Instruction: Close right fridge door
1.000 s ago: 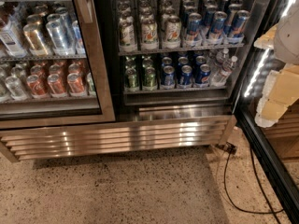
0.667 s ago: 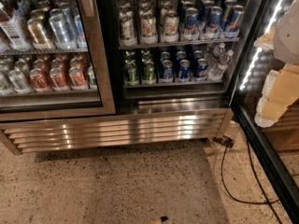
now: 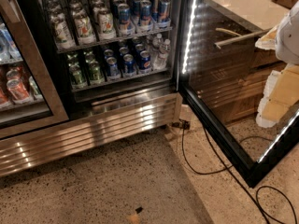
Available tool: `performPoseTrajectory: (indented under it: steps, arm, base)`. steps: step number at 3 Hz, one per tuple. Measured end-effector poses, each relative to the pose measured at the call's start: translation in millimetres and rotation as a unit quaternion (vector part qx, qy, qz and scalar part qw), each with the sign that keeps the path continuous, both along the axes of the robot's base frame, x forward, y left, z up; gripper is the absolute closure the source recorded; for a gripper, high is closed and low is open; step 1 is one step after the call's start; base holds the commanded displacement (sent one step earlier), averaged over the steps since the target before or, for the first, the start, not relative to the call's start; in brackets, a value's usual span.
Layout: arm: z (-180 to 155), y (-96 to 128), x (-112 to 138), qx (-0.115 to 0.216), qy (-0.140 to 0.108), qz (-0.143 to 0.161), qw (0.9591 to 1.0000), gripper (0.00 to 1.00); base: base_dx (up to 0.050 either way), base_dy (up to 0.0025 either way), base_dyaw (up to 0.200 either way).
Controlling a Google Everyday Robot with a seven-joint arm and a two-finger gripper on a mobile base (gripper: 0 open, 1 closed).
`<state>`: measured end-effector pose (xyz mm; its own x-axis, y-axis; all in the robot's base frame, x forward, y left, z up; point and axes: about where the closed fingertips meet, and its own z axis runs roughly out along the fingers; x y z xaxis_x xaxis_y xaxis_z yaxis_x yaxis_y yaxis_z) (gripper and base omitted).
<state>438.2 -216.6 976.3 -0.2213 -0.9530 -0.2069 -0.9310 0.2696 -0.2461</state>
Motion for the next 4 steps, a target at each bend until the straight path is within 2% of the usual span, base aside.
performPoseTrajectory:
  steps: [3, 4]
  arm:
    - [0.0, 0.0, 0.0, 0.000, 0.000, 0.000, 1.0000, 0.00]
    - [0.0, 0.0, 0.0, 0.000, 0.000, 0.000, 1.0000, 0.00]
  base:
    - [0.000, -0.00006, -0.195]
    - [0.044, 0.00212, 0.096]
